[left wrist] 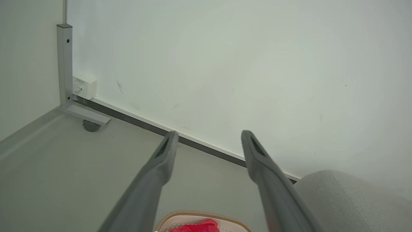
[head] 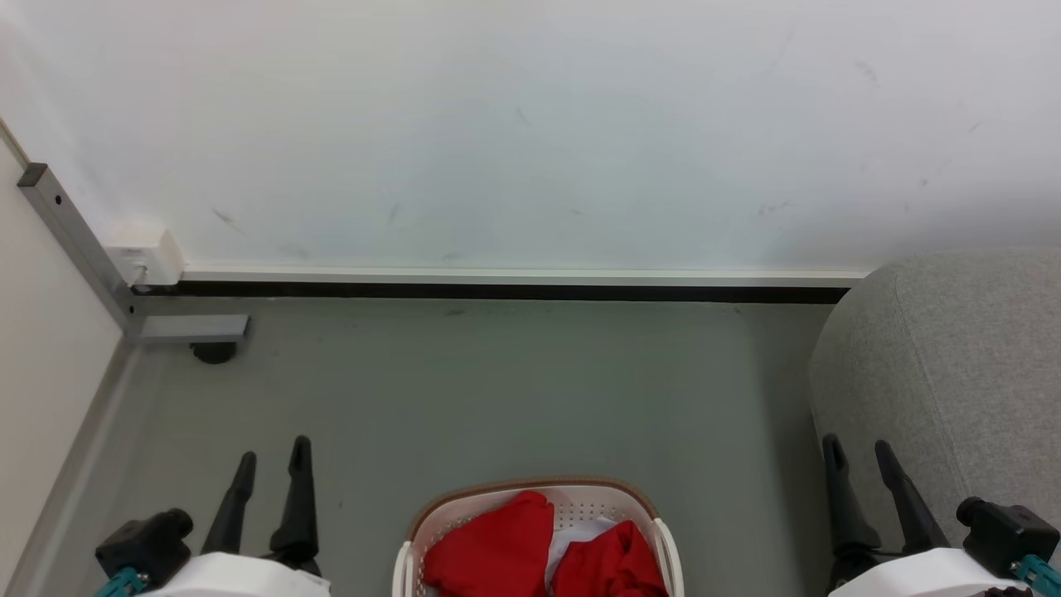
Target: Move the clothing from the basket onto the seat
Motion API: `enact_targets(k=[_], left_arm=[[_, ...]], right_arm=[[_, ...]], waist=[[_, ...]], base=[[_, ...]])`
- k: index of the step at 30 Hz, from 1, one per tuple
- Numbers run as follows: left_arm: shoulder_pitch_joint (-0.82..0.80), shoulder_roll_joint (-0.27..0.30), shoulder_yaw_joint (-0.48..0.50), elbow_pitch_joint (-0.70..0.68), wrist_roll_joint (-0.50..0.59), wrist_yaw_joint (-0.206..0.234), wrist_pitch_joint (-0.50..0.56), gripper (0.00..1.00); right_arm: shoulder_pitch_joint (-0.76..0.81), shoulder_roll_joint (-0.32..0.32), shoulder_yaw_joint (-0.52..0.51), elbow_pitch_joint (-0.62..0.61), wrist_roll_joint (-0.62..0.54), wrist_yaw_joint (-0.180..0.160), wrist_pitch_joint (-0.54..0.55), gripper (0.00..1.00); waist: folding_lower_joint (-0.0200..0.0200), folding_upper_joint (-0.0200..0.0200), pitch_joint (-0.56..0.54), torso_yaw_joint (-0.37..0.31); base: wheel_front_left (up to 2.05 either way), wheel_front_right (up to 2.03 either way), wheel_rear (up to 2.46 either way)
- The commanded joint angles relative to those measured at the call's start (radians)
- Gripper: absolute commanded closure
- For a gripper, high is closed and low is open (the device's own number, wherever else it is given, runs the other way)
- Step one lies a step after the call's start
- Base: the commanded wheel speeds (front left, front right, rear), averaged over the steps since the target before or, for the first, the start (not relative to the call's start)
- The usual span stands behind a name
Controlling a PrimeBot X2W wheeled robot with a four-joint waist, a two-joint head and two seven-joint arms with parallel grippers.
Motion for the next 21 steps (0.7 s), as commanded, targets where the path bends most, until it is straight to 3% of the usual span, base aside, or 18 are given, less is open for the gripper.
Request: enact_targets(k=[1, 21], left_arm=[[-0.001, 0.010, 0.000, -0.006, 0.032, -0.001, -0.012, 0.00], [-0.002, 0.008, -0.004, -0.004, 0.207, -0.008, -0.058, 0.00]], right_arm=[[-0.028, -0.010, 0.004, -0.004, -0.033, -0.001, -0.011, 0.00], [-0.035, -0.011, 0.050, 0.010, -0.196, -0.002, -0.057, 0.00]], waist=[[0.0000, 0.0000, 0.000, 0.000], [0.0000, 0.0000, -0.003, 0.000]], base=[[0.00, 0.00, 0.00], [0.00, 0.00, 0.00]])
